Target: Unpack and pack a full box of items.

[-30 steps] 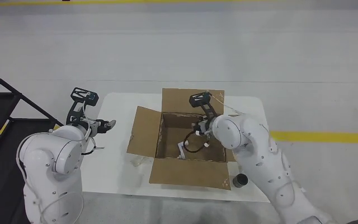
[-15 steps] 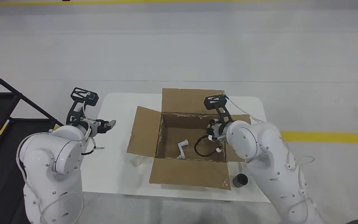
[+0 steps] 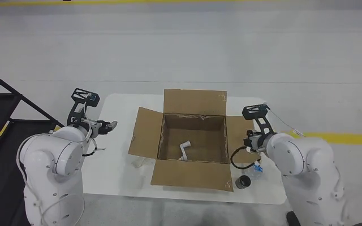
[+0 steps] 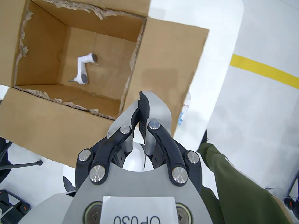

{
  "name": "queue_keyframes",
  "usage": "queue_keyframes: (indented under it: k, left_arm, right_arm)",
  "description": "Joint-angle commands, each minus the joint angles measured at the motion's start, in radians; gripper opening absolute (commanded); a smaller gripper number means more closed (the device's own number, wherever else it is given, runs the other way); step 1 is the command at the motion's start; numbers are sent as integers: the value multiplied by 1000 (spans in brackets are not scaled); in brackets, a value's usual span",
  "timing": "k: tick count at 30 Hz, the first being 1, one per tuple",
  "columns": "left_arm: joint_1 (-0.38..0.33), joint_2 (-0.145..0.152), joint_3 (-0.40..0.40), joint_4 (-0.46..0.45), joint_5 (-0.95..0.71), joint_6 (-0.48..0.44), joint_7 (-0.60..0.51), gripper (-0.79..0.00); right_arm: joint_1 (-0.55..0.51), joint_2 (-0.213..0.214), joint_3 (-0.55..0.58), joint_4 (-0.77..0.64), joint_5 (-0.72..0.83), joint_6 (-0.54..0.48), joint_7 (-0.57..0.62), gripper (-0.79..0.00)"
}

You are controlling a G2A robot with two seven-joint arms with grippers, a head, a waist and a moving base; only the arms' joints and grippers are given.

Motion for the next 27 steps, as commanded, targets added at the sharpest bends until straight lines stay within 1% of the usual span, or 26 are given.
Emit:
queue_keyframes:
  k: [1,5,9,13,21,23,25,26,27]
  left_arm:
    - [0,0,0,0,0,0,0,0]
    - [0,0,0,0,0,0,0,0]
    - [0,0,0,0,0,0,0,0]
    - [0,0,0,0,0,0,0,0]
    - [0,0,0,0,0,0,0,0]
    - [0,0,0,0,0,0,0,0]
    - [0,0,0,0,0,0,0,0]
    - [0,0,0,0,0,0,0,0]
    - [0,0,0,0,0,0,0,0]
  right_arm:
    - [-79,13,70,-38,18,-19,-3,-785]
    - [-213,39,135,-99,-39,-61,-3,-785]
    - [-295,58,133,-109,-75,-76,-3,-785]
    - [-299,68,93,-100,-86,-68,-3,-785]
    - [-300,68,92,-97,-87,-71,-11,-785]
    - [-312,67,74,-60,-79,-84,-53,-785]
    - [-308,67,57,-24,-89,-104,-46,-785]
    - [-304,68,50,-10,-99,-110,-42,-702]
    - [-301,68,42,1,-104,-114,-36,-659]
